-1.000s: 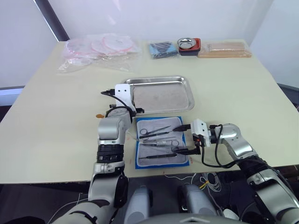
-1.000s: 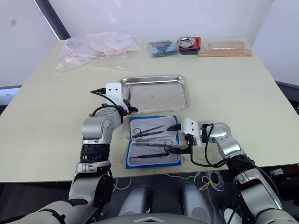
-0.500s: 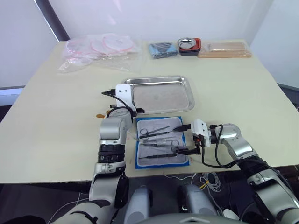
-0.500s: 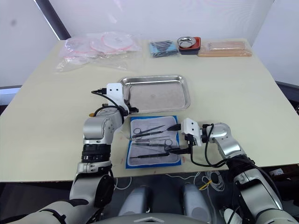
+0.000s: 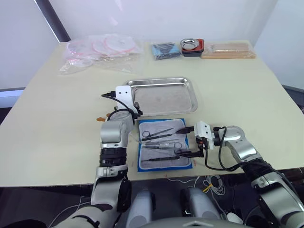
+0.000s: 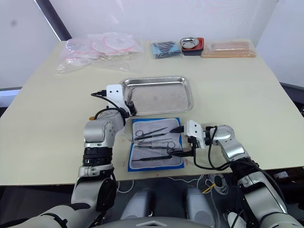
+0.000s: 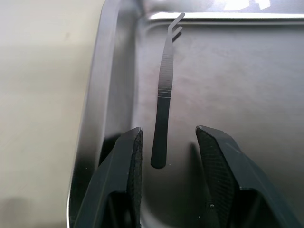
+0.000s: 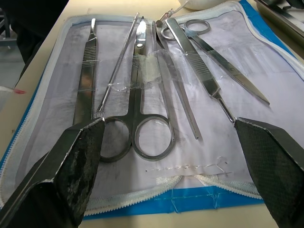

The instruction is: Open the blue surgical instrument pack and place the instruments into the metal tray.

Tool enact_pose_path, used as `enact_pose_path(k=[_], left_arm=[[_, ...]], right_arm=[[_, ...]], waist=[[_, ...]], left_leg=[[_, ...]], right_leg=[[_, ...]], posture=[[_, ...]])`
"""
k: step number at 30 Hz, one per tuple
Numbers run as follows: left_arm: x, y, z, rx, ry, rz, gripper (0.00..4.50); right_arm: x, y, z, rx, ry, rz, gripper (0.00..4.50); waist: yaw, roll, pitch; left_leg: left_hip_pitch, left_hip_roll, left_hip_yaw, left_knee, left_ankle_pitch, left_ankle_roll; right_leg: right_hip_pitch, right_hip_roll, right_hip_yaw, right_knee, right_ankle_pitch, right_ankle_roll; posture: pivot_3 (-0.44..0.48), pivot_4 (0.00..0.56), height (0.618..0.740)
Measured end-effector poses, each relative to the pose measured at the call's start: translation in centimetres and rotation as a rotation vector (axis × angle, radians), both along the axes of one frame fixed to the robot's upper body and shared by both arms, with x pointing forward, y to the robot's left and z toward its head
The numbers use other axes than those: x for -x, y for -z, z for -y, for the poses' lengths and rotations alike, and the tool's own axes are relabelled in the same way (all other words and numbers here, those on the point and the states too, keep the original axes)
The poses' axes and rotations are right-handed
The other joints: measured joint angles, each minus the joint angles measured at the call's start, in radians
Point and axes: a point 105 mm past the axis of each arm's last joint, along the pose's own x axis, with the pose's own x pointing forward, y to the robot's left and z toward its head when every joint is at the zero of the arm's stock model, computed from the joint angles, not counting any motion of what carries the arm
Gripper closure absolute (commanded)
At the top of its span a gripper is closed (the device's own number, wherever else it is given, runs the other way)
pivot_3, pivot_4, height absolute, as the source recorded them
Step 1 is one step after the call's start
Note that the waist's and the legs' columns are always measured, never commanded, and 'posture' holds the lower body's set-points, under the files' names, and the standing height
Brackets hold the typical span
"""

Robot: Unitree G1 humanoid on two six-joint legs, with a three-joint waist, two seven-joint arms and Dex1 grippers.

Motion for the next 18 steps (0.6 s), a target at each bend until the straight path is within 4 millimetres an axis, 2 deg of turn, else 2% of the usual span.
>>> enact_pose_path(k=[3,6,10,15,18], left_arm=[[0.0,-0.1,0.0,-0.012,0.020,0.015,2.57],[-0.2,-1.0,0.2,-0.026,0.065,0.072,2.57],[0.1,-3.4,0.9,-0.070,0.217,0.209,2.57],[1.1,-3.9,1.0,-0.169,0.406,0.253,2.57],[1.4,-5.3,1.0,-0.166,0.502,0.321,2.57]], right_arm=[[0.0,0.0,0.0,0.000,0.000,0.000,0.00],[0.0,0.0,0.0,-0.001,0.000,0.000,0.00],[0.0,0.0,-0.1,-0.007,-0.002,0.001,0.00],[0.0,0.0,-0.1,-0.007,0.000,0.000,0.00],[0.1,0.1,0.0,-0.009,0.002,-0.003,0.00]], waist=[[0.000,0.000,0.000],[0.001,0.000,0.000],[-0.002,0.000,0.000],[0.001,0.000,0.000],[0.002,0.000,0.000]], left_leg=[[0.000,0.000,0.000,0.000,0.000,0.000],[0.000,0.000,0.000,-0.001,0.000,-0.001],[0.001,0.000,0.001,-0.008,0.005,-0.008],[0.001,0.000,-0.001,-0.009,0.005,-0.009],[0.001,0.000,0.000,-0.009,0.005,-0.009]], right_leg=[[0.000,0.000,0.000,0.000,0.000,0.000],[0.000,0.000,0.000,0.000,0.000,0.000],[-0.001,0.000,0.001,-0.001,0.000,-0.001],[-0.002,0.000,-0.001,-0.001,-0.002,-0.004],[-0.001,-0.001,-0.001,-0.002,-0.002,-0.005]], posture=[[0.000,0.150,0.740],[0.000,0.150,0.740],[0.000,0.150,0.740],[0.000,0.150,0.740],[0.000,0.150,0.740]])
